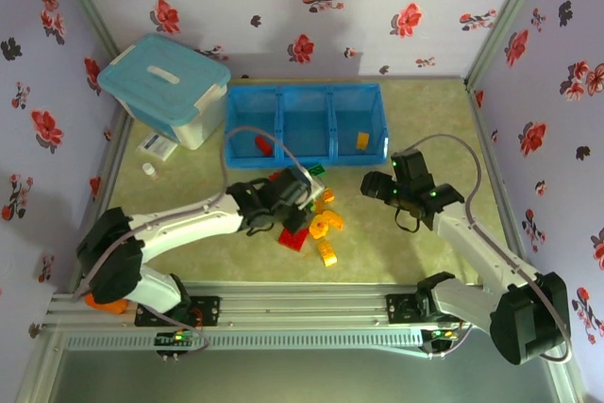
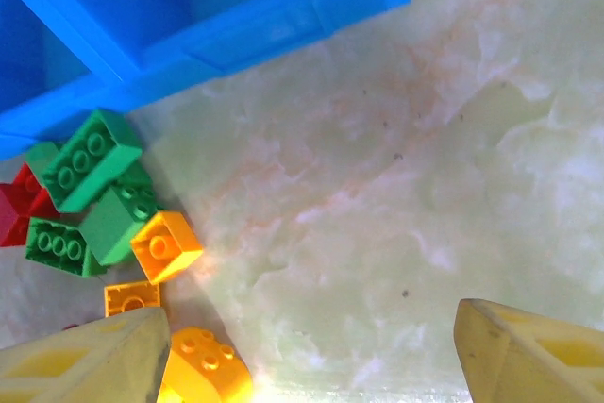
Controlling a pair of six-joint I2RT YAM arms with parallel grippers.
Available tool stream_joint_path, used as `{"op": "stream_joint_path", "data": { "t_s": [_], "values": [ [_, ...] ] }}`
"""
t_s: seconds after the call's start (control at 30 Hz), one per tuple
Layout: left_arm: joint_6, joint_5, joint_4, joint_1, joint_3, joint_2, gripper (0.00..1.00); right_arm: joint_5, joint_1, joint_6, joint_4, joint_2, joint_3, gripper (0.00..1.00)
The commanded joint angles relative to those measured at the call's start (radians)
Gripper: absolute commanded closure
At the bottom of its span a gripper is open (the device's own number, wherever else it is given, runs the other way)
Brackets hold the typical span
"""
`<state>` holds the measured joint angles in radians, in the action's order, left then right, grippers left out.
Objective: Sort the legos into containers by color
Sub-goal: Place the lego in the container.
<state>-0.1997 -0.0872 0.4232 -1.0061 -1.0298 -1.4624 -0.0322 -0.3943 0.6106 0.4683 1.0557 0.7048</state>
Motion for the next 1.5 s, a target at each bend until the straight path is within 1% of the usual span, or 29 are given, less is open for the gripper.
{"op": "stream_joint_path", "data": {
  "t_s": [0.0, 0.13, 0.37, 0.47, 0.6, 0.7, 0.8, 0.83, 0.9, 0.93, 0.97, 1.03, 1.13, 1.23, 1.37, 1.47],
  "values": [
    [-0.053, -0.018, -0.054, 0.085, -0.063, 0.03, 0.75, -0.032, -0.021, 0.051, -0.039, -0.037, -0.061, 0.21],
    [-0.076, -0.018, -0.073, 0.172, -0.147, -0.008, 0.74, -0.021, -0.051, 0.075, -0.042, -0.078, -0.119, 0.21],
    [-0.069, 0.004, -0.006, 0.287, -0.366, -0.215, 0.73, -0.026, -0.084, 0.113, -0.055, -0.146, -0.182, 0.21],
    [-0.066, 0.008, 0.026, 0.319, -0.46, -0.31, 0.73, -0.025, -0.096, 0.115, -0.042, -0.153, -0.185, 0.21],
    [-0.073, 0.031, 0.049, 0.354, -0.555, -0.398, 0.72, -0.02, -0.11, 0.115, -0.029, -0.159, -0.184, 0.21],
    [-0.068, 0.037, 0.071, 0.372, -0.628, -0.458, 0.68, -0.02, -0.116, 0.119, -0.025, -0.161, -0.182, 0.22],
    [-0.064, 0.042, 0.116, 0.387, -0.72, -0.522, 0.63, -0.02, -0.123, 0.124, -0.025, -0.162, -0.179, 0.21],
    [-0.06, 0.045, 0.14, 0.389, -0.757, -0.544, 0.59, -0.02, -0.127, 0.125, -0.026, -0.161, -0.175, 0.21],
    [-0.056, 0.05, 0.196, 0.389, -0.827, -0.579, 0.41, -0.017, -0.136, 0.124, -0.019, -0.161, -0.167, 0.21],
    [-0.05, 0.066, 0.214, 0.39, -0.856, -0.584, 0.36, -0.012, -0.142, 0.119, -0.012, -0.16, -0.161, 0.21],
    [-0.047, 0.074, 0.217, 0.388, -0.863, -0.578, 0.34, -0.004, -0.148, 0.114, -0.003, -0.159, -0.155, 0.21],
    [-0.047, 0.076, 0.204, 0.383, -0.85, -0.545, 0.31, 0.013, -0.155, 0.108, 0.012, -0.155, -0.146, 0.21],
    [-0.049, 0.079, 0.165, 0.375, -0.782, -0.458, 0.31, 0.02, -0.162, 0.097, 0.018, -0.145, -0.136, 0.21],
    [-0.053, 0.09, 0.074, 0.367, -0.633, -0.334, 0.31, 0.03, -0.173, 0.081, 0.021, -0.12, -0.122, 0.21],
    [-0.075, 0.132, -0.09, 0.359, -0.363, -0.131, 0.29, 0.039, -0.208, 0.044, 0.026, -0.055, -0.085, 0.22],
    [-0.1, 0.143, -0.15, 0.357, -0.21, -0.011, 0.29, 0.053, -0.247, 0.01, 0.027, 0.013, -0.046, 0.23]
  ]
}}
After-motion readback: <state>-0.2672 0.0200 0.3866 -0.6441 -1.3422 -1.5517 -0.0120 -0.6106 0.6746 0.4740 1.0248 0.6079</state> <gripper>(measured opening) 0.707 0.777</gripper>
